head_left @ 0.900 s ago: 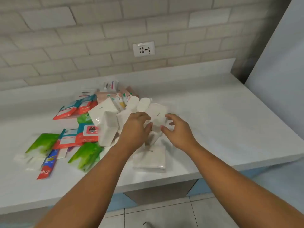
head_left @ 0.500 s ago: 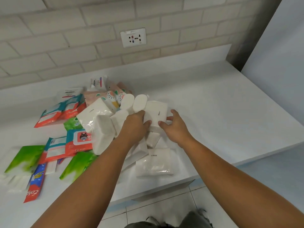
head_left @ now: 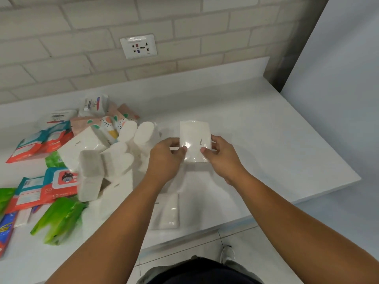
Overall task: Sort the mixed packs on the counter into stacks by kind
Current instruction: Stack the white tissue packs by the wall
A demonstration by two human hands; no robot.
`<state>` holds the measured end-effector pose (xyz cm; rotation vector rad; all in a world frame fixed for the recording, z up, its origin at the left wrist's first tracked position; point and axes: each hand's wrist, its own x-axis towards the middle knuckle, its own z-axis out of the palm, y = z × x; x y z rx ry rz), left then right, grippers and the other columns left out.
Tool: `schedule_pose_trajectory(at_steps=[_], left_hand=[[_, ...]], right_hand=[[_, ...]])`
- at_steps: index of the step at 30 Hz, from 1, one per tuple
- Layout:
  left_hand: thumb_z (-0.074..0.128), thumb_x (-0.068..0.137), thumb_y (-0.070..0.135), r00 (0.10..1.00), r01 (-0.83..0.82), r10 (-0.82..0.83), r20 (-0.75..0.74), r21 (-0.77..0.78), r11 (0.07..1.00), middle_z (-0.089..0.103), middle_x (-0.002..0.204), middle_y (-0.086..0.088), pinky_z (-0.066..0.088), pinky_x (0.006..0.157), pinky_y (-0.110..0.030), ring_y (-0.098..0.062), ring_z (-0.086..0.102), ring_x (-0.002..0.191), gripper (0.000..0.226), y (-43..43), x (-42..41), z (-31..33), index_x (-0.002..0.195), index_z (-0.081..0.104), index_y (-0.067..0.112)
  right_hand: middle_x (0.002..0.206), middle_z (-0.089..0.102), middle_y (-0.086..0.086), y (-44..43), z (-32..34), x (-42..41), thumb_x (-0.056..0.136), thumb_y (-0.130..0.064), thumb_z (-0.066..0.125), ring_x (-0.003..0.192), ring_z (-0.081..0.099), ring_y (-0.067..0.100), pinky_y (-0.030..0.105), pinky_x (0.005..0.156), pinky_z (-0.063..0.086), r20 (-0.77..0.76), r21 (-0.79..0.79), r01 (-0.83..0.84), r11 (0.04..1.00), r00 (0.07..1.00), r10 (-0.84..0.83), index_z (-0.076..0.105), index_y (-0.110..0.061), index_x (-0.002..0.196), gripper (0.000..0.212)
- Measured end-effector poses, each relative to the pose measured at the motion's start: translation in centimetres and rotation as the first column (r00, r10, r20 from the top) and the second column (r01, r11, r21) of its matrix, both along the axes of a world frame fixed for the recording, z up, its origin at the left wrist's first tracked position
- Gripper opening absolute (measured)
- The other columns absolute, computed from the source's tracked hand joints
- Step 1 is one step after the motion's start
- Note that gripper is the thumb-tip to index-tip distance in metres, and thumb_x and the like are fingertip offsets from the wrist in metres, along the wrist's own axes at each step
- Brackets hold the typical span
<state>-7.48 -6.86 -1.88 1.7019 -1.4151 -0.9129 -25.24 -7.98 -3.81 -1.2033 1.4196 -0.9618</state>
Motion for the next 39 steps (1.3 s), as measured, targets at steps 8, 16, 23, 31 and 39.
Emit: schedule_pose_trajectory(at_steps=[8, 16, 23, 31, 39], left_hand=[[0.066, 0.094, 0.02, 0.986, -0.032, 0.058, -0.155, 0.163, 0.986, 0.076, 0.105, 0.008, 0.059, 0.081, -0.034, -0.015, 0.069, 0.078, 0.019, -1.4, -6.5, -3.3, 0.11, 0.075, 0.018], [0.058, 0.095, 0.012, 0.984, -0.09, 0.119, -0.134, 0.205, 0.975, 0.075, 0.11, 0.005, 0.057, 0.088, -0.034, -0.016, 0.069, 0.096, 0.027, -1.8, -10.5, -5.6, 0.117, 0.073, 0.016], [0.056, 0.099, 0.017, 0.993, -0.076, 0.093, -0.071, 0.214, 0.974, 0.074, 0.109, 0.007, 0.053, 0.084, -0.026, -0.017, 0.069, 0.101, 0.025, -1.7, -10.8, -5.5, 0.117, 0.072, 0.019], [0.061, 0.099, 0.032, 0.993, -0.095, 0.087, 0.082, 0.098, 0.991, 0.06, 0.14, 0.0, 0.045, 0.098, -0.025, -0.018, 0.06, 0.122, 0.044, -0.4, -9.3, -3.3, 0.14, 0.056, 0.017], [0.065, 0.097, 0.025, 0.973, -0.053, 0.094, 0.211, -0.191, 0.98, 0.066, 0.125, 0.008, 0.044, 0.085, -0.007, -0.01, 0.064, 0.105, 0.029, 4.3, -1.1, 1.7, 0.126, 0.065, 0.022]], right_hand=[[0.114, 0.068, -0.003, -0.9, -2.4, -6.5, 0.09, -0.028, 0.07, 0.096, 0.067, 0.016, 0.034, 0.089, 0.054, -0.222, 0.009, 0.017, 1.0, 0.975, -0.015, 0.066, -0.014, 0.119, 0.033], [0.116, 0.07, 0.001, -2.5, -4.3, -9.2, 0.091, -0.026, 0.068, 0.1, 0.065, 0.018, 0.03, 0.087, 0.052, -0.336, 0.05, -0.072, 0.996, 0.938, 0.084, 0.068, -0.014, 0.12, 0.032], [0.116, 0.068, 0.001, -3.0, -4.9, -9.2, 0.091, -0.029, 0.067, 0.094, 0.063, 0.017, 0.03, 0.081, 0.05, -0.368, 0.046, -0.059, 0.997, 0.927, 0.072, 0.064, -0.014, 0.118, 0.031], [0.141, 0.047, 0.008, -2.7, -4.2, -7.6, 0.086, -0.034, 0.07, 0.132, 0.04, 0.028, 0.044, 0.108, 0.041, -0.541, -0.167, 0.018, 0.986, 0.834, -0.107, 0.046, -0.017, 0.141, 0.063], [0.132, 0.057, -0.003, 1.0, -0.7, 0.3, 0.09, -0.034, 0.068, 0.123, 0.05, 0.013, 0.022, 0.103, 0.039, -0.426, -0.365, -0.264, 0.893, 0.9, 0.092, 0.058, -0.02, 0.129, 0.043]])
